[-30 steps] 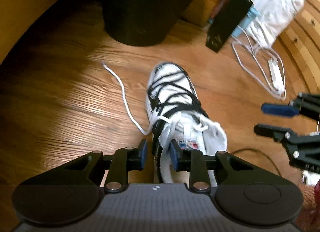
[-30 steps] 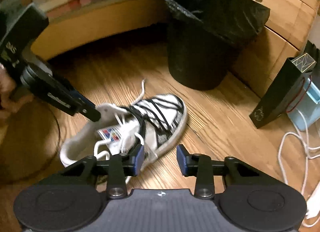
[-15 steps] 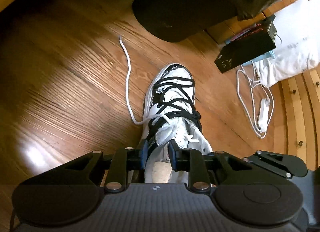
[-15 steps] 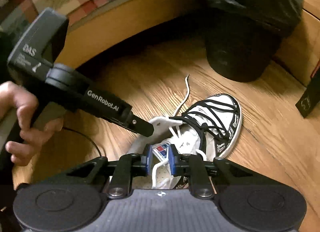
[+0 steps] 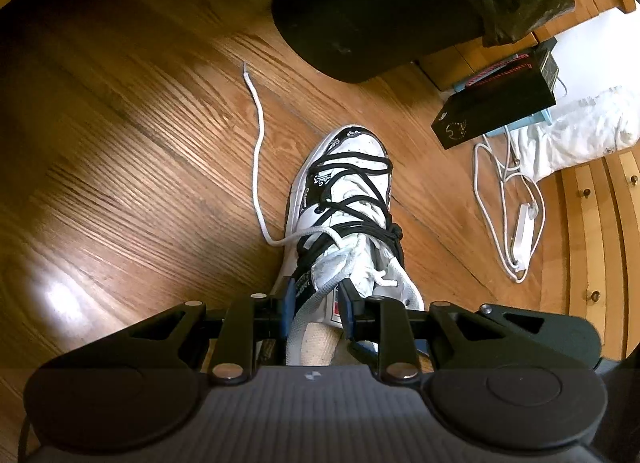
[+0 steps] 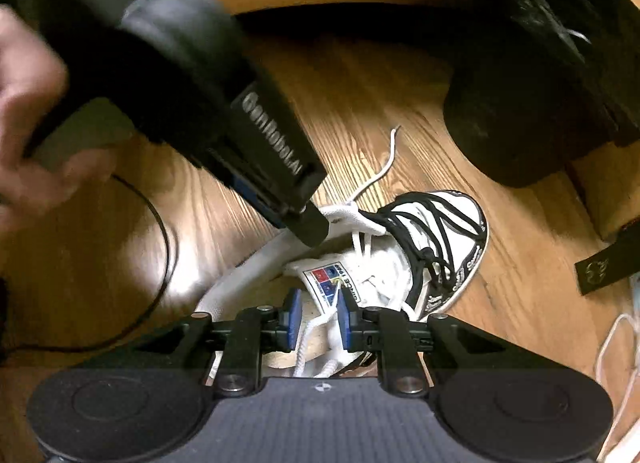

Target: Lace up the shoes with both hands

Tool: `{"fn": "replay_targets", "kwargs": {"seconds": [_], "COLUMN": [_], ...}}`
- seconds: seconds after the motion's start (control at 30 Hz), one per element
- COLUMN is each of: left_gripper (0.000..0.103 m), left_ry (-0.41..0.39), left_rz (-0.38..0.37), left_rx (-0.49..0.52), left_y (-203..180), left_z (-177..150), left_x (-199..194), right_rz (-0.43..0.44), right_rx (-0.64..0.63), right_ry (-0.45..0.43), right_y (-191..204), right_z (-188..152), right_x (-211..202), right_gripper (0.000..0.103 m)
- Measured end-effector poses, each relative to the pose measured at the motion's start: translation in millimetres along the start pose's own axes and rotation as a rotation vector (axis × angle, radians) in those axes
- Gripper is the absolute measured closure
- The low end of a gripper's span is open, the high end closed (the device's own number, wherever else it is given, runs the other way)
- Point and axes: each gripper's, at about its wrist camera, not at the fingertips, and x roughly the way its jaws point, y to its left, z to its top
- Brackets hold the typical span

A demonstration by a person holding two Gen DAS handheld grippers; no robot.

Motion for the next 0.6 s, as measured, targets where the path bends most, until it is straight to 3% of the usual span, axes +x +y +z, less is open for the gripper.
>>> {"fn": "replay_targets", "kwargs": {"seconds": [0.23, 0.33, 0.6], "left_gripper": [0.077, 0.077, 0.077], "left_ry": [0.001, 0.004, 0.005], "left_rz": [-0.004, -0.011, -0.015], "left_rx": [-0.010, -0.027, -0.041], "left_y": [1, 3, 3], "left_z": [0, 0, 0], "left_x": [0, 0, -1], "right_rz": [-0.043, -0.027, 0.017], "right_rx": [-0.020, -0.004, 0.003], "right_ry": [0.047, 0.061, 0.002], "right_y": [3, 2, -3], "right_z": [-2, -2, -9], "right_x": [11, 13, -1], "right_gripper": [0.083, 0.090, 0.098]}}
